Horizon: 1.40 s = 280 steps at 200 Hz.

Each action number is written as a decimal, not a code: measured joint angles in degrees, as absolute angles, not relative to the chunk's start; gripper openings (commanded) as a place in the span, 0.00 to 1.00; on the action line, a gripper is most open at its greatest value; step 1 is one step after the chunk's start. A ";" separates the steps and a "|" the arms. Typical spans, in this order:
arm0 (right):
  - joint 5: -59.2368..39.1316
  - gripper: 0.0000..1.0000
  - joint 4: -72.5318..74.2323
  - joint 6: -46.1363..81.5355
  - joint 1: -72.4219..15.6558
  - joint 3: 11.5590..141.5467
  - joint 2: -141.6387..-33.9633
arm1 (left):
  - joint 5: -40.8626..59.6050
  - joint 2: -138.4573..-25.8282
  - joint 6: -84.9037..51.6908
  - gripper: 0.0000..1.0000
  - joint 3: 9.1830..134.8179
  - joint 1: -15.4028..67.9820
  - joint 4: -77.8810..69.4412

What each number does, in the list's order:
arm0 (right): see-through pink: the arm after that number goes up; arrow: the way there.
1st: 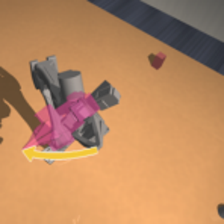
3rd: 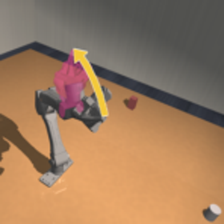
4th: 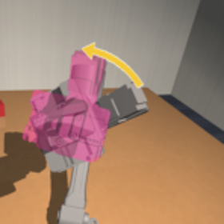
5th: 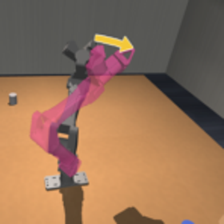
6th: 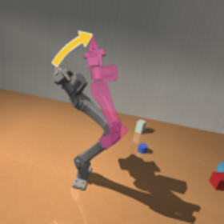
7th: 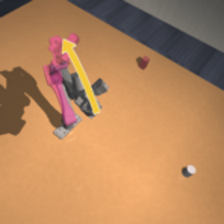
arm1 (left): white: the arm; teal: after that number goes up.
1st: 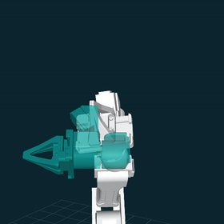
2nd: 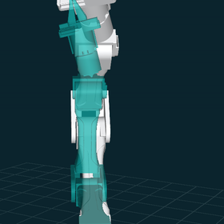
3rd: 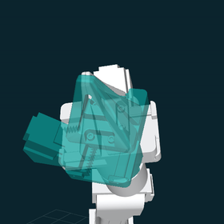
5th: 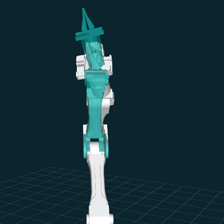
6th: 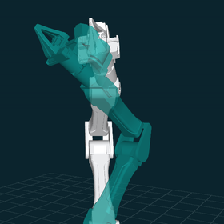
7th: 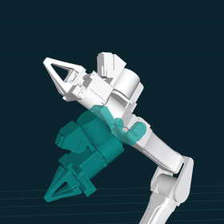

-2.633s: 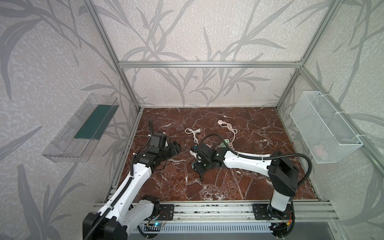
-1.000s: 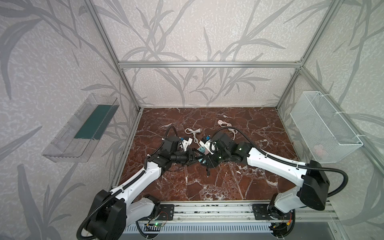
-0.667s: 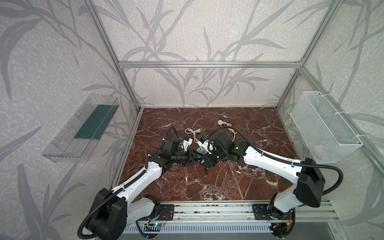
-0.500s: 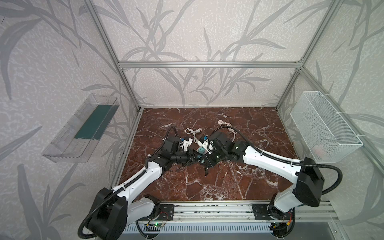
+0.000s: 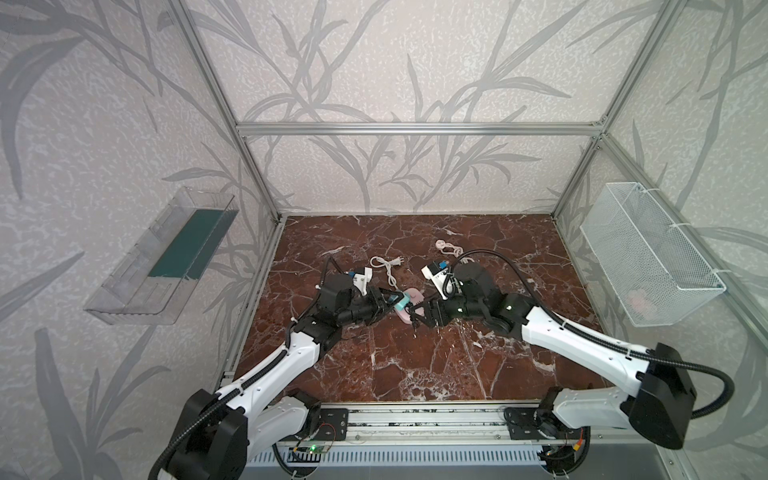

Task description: Insert the plug

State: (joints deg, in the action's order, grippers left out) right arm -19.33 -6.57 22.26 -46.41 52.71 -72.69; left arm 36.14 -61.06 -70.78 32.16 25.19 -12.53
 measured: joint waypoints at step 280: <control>-9.21 0.62 40.40 11.60 -50.35 36.88 -73.93 | 37.54 -63.55 -88.68 0.00 30.65 27.38 -34.22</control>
